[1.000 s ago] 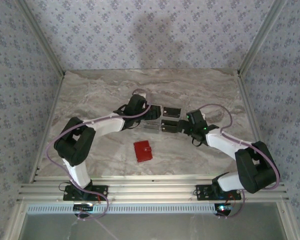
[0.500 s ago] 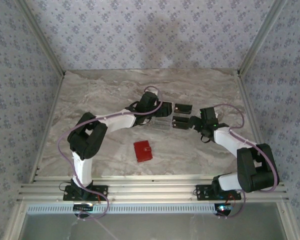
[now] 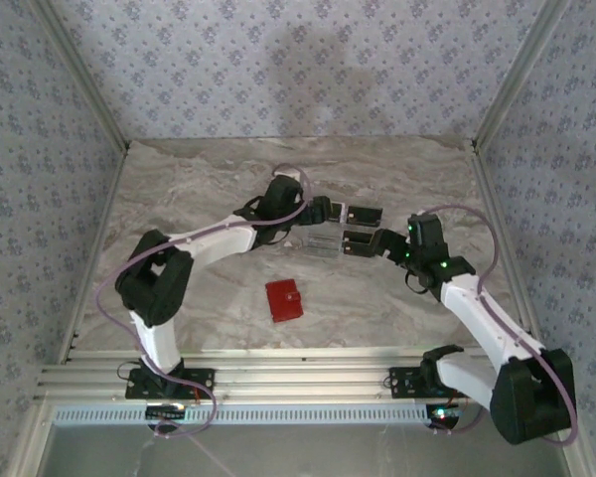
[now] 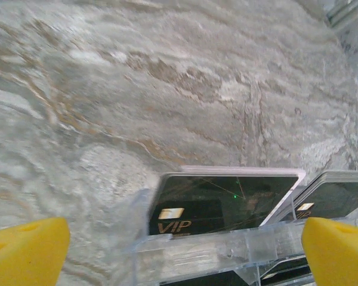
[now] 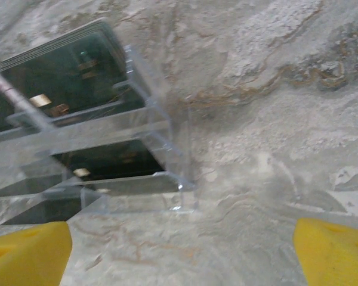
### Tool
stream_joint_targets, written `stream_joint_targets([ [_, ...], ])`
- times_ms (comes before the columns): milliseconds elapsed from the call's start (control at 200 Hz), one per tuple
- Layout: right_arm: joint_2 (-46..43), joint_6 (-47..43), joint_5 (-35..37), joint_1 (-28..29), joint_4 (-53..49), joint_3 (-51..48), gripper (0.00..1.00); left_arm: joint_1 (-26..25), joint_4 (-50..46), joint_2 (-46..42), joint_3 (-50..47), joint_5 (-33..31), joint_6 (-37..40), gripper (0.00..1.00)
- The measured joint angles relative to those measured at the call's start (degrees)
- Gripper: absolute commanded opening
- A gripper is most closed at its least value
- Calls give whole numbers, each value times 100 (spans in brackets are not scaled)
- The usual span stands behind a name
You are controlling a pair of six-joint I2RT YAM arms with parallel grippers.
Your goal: Put the credit cards into the card holder
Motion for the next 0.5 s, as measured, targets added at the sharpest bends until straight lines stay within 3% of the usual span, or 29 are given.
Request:
stream_joint_targets([
  [115,-186,2,24,535,-350,68,94,199,-42,-527,-289,-46,0,100],
  [255,144,7,269,1784,-826,555,90,457,-293,-1484,-872,-203,-9,100],
  [500,2135,68,1073,3978,-1537,2087,86,1099,-1517,-3353,-1963,-496,-166,100],
])
